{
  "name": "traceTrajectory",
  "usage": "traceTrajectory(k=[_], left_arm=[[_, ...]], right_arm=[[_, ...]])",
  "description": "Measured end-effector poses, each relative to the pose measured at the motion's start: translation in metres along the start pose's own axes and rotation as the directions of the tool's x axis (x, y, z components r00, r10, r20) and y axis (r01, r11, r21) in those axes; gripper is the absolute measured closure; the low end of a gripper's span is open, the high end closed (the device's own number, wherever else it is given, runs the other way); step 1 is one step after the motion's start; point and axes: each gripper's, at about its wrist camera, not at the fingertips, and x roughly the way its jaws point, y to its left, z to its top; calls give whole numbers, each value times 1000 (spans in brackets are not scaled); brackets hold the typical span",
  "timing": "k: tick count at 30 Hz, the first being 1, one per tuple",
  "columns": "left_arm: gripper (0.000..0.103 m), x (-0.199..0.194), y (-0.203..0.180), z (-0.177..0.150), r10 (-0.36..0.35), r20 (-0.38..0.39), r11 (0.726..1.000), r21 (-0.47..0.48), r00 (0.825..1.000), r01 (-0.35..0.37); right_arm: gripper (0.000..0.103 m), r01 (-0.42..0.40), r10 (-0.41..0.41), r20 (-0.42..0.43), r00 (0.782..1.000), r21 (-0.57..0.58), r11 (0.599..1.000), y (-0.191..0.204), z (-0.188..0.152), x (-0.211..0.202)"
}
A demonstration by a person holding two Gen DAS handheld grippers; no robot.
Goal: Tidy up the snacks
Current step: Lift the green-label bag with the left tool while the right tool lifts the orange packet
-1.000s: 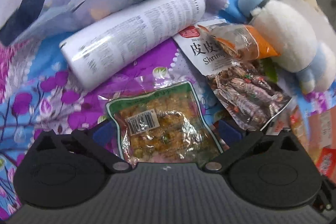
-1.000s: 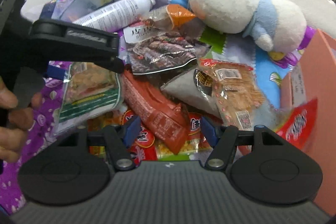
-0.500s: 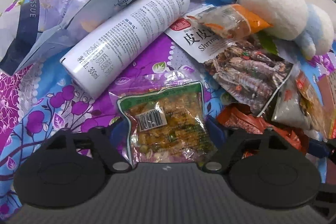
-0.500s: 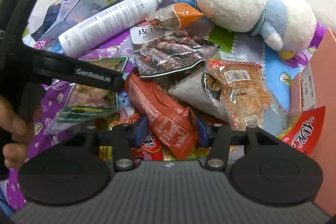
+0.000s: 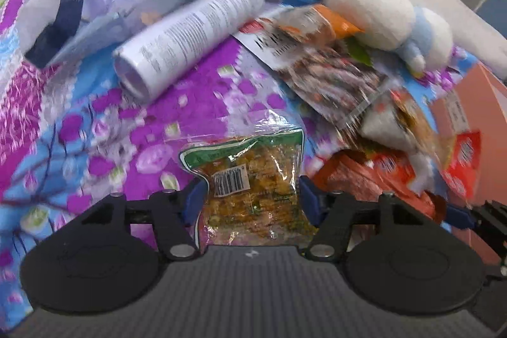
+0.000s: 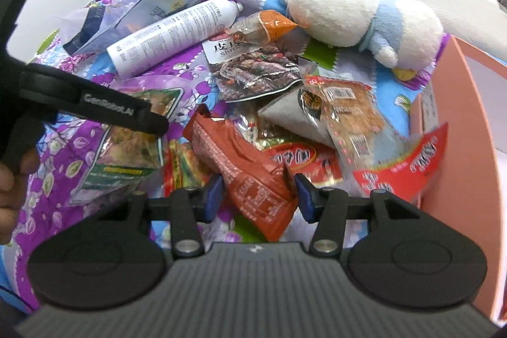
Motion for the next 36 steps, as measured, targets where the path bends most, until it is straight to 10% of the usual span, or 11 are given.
traceTrajectory(k=[28,36], left_arm=[[35,-97,-2,-134,-47,-32,999,-8,998,47],[35,-104,5,-141,-68,-18,997,-34,998,67]], right_arm=[[51,12,3,-73,997,203,979,17,-105,-74],[21,-30,33,-51,998,60,998,25,-109,-83]])
